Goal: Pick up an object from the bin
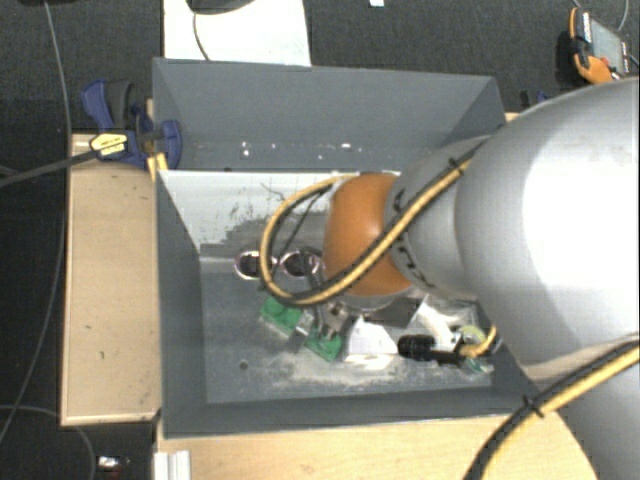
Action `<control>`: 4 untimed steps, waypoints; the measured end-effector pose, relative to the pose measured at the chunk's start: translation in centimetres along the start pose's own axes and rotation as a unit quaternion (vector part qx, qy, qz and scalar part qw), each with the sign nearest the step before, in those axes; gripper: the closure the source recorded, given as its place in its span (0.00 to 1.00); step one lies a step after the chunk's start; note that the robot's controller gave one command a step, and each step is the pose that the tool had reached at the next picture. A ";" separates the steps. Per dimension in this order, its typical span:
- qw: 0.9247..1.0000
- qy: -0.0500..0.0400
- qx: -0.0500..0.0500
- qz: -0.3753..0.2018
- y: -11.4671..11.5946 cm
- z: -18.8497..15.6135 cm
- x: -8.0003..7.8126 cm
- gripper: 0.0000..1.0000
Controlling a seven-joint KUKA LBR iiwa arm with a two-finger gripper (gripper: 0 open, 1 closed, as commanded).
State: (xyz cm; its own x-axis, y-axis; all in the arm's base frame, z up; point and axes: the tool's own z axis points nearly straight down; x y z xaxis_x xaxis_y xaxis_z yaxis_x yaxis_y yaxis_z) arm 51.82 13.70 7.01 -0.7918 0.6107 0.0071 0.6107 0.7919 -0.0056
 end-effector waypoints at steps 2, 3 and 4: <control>1.000 0.000 0.000 0.001 -0.1 -0.9 0.0 1.00; 1.000 -0.001 -0.001 0.002 0.0 -1.8 0.0 1.00; 1.000 0.003 0.004 0.001 -0.3 -4.7 0.2 1.00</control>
Offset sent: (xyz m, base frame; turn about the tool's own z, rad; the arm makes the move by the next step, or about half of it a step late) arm 0.0000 -0.0001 0.0217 0.0011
